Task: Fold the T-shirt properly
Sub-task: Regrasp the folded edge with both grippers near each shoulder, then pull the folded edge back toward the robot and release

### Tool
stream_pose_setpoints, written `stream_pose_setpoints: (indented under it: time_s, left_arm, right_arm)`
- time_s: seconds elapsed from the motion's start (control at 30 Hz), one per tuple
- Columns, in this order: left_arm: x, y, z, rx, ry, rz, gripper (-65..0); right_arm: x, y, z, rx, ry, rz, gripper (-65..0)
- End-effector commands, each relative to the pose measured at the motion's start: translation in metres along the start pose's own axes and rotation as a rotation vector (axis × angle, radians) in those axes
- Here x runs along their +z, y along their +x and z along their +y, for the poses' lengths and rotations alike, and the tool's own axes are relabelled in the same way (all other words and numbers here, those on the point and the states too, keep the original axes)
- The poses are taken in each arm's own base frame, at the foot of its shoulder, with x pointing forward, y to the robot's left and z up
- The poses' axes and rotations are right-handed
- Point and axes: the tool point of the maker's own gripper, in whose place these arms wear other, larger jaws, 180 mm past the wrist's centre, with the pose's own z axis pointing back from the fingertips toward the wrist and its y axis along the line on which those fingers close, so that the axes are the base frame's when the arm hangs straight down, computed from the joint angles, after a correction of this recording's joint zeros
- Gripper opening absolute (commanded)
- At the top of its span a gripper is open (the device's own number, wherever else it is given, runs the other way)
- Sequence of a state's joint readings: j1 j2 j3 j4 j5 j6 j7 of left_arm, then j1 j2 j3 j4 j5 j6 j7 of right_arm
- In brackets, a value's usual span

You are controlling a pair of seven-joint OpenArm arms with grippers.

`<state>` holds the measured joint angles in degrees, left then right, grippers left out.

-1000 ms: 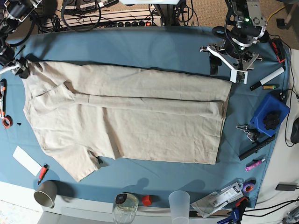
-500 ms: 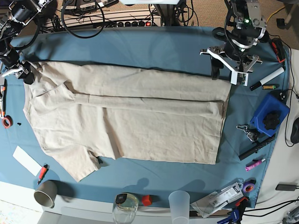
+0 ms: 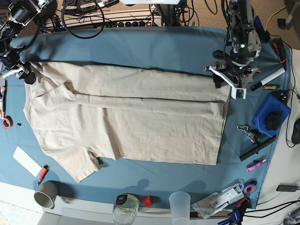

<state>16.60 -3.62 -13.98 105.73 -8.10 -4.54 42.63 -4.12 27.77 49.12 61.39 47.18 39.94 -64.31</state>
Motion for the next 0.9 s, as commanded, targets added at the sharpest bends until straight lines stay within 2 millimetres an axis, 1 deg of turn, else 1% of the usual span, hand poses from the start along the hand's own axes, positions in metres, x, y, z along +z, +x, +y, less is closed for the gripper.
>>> stream_pose_setpoints:
  time_s: [0.0,0.07,0.1,0.13,0.17,0.23,0.27,0.3,0.37,0.43,0.53,0.6,0.77,0.87]
  left_arm:
    - [0.0,0.011,0.001,0.009,0.004,-0.026,-28.7]
    - [-0.003,0.011,0.004,0.026,0.018,-0.023,-28.8]
    - [-0.004,0.011,0.005,0.03,0.02,-0.02,-29.1]
    - [-0.006,0.01,0.005,0.035,0.024,-0.015,-30.6]
    - [-0.007,0.006,0.006,0.048,0.029,-0.003,-34.0]
    - [-0.009,-0.002,0.008,0.094,0.037,0.027,-44.2]
    - [-0.01,-0.004,0.008,0.108,0.036,0.035,-49.6]
    - [-0.01,-0.004,0.008,0.109,0.036,0.035,-54.7]
    - [-0.01,-0.004,0.007,0.109,0.036,0.034,-64.5]
    - [-0.01,-0.005,0.007,0.105,0.032,0.041,-65.0]
    - [-0.008,-0.014,0.0,0.072,-0.001,0.095,-65.0]
    - [-0.006,-0.017,-0.002,0.058,-0.013,0.125,-65.0]
    - [0.008,-0.016,-0.003,0.045,-0.011,0.126,-65.0]
    - [0.019,-0.021,-0.003,0.038,-0.007,0.126,-65.0]
  right_arm:
    - [0.001,-0.031,-0.008,0.002,-0.038,0.152,-32.6]
    - [0.001,-0.03,-0.006,0.0,-0.03,0.146,-33.5]
    - [0.001,-0.029,-0.005,-0.004,-0.022,0.141,-36.4]
    - [0.0,-0.029,-0.004,-0.007,-0.016,0.138,-41.3]
    - [0.0,-0.028,-0.002,-0.01,-0.009,0.133,-47.2]
    - [0.0,-0.028,-0.001,-0.013,-0.004,0.133,-58.6]
    - [0.0,-0.028,-0.001,-0.013,-0.004,0.134,-62.6]
    - [0.0,-0.028,-0.002,-0.013,-0.005,0.135,-65.0]
    - [0.0,-0.029,-0.002,-0.012,-0.005,0.14,-65.0]
    - [0.001,-0.029,-0.002,-0.012,-0.005,0.144,-65.0]
    - [0.003,-0.028,-0.002,-0.008,-0.008,0.138,-65.0]
    - [0.006,-0.022,-0.002,0.001,-0.014,0.122,-65.0]
    - [0.023,-0.008,-0.004,0.049,-0.048,0.095,-65.0]
    - [0.034,-0.01,-0.01,0.082,-0.078,0.108,-65.0]
